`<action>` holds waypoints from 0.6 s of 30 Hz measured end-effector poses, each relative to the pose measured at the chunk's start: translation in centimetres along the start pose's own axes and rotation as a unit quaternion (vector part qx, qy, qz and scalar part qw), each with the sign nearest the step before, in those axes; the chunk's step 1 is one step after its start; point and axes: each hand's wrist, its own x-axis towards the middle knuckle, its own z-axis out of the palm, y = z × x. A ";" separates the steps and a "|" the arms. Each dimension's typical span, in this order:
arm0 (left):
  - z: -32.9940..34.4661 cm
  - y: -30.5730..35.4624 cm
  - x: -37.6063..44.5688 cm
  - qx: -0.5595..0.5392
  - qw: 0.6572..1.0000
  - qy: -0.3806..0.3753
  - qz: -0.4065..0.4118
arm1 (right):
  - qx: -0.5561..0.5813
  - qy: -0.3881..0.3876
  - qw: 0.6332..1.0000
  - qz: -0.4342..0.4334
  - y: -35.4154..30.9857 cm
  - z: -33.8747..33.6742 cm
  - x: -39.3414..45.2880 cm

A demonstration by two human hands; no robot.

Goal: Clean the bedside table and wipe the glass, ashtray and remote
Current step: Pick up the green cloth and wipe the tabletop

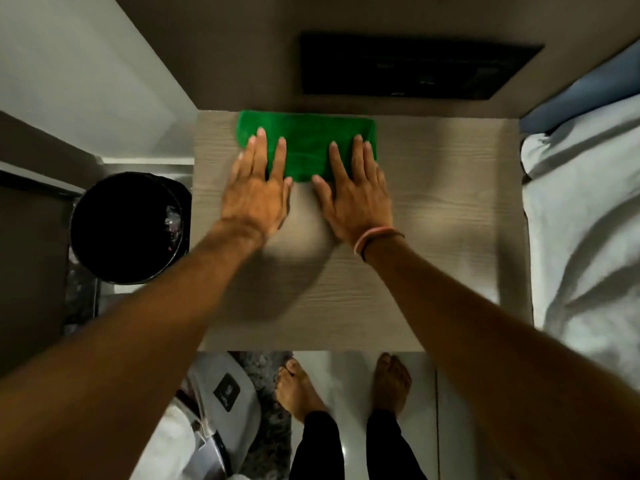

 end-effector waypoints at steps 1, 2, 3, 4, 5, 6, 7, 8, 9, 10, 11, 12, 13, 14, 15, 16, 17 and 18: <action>-0.5 -0.8 1.0 -0.006 1.000 0.007 -0.005 | 0.005 -0.005 1.000 -0.001 -0.9 -0.3 1.5; -0.7 -1.3 1.5 -0.007 1.000 0.013 -0.006 | 0.004 -0.007 1.000 0.005 -1.7 -0.5 2.6; -0.8 -1.7 1.7 -0.007 1.000 0.017 -0.003 | -0.005 -0.005 1.000 0.015 -2.4 -0.3 3.2; -0.9 -1.9 1.9 -0.010 1.000 0.015 0.001 | -0.014 0.000 1.000 0.026 -2.9 -0.2 3.5; -0.7 -2.1 1.5 -0.017 1.000 0.004 -0.001 | -0.022 0.000 0.999 0.033 -3.3 0.1 3.2; -0.7 -2.2 1.3 -0.021 1.000 -0.001 -0.004 | -0.027 0.007 0.999 0.032 -3.3 0.2 2.9; -0.6 -2.0 1.2 -0.020 1.000 -0.005 -0.006 | -0.029 0.013 0.999 0.027 -3.1 0.3 2.6; -0.6 -2.2 0.6 -0.018 1.000 -0.008 -0.013 | -0.032 0.014 0.999 0.017 -3.1 0.5 2.1; -0.6 -2.4 0.1 -0.018 1.000 -0.007 -0.017 | -0.034 0.012 0.999 0.005 -3.3 0.8 1.7; -0.5 -2.8 -1.0 -0.016 1.000 -0.007 -0.021 | -0.037 0.007 0.999 -0.006 -3.5 1.1 0.8; -0.3 -3.2 -2.4 -0.012 1.000 -0.006 -0.022 | -0.038 0.004 0.999 -0.017 -3.8 1.6 -0.3; 0.1 -3.6 -4.2 -0.009 1.000 -0.006 -0.022 | -0.035 0.001 0.999 -0.028 -4.2 2.3 -1.9; 0.6 -4.1 -6.4 -0.007 1.000 -0.008 -0.024 | -0.031 0.003 0.999 -0.041 -4.5 3.0 -3.7; 1.2 -4.4 -8.8 -0.004 1.000 -0.010 -0.025 | -0.029 0.006 0.998 -0.053 -4.7 3.7 -5.9; 1.9 -4.8 -11.5 0.003 1.000 -0.011 -0.026 | -0.030 0.007 0.998 -0.062 -4.8 4.6 -8.4; 2.9 -4.9 -14.3 0.007 1.000 -0.008 -0.024 | -0.034 0.006 0.997 -0.068 -4.9 5.7 -11.0; 3.9 -4.8 -17.2 0.007 1.000 -0.002 -0.019 | -0.036 0.004 0.997 -0.070 -4.8 6.9 -13.9; 4.9 -4.7 -20.0 0.004 1.000 0.008 -0.015 | -0.037 0.003 0.997 -0.067 -4.9 8.1 -16.7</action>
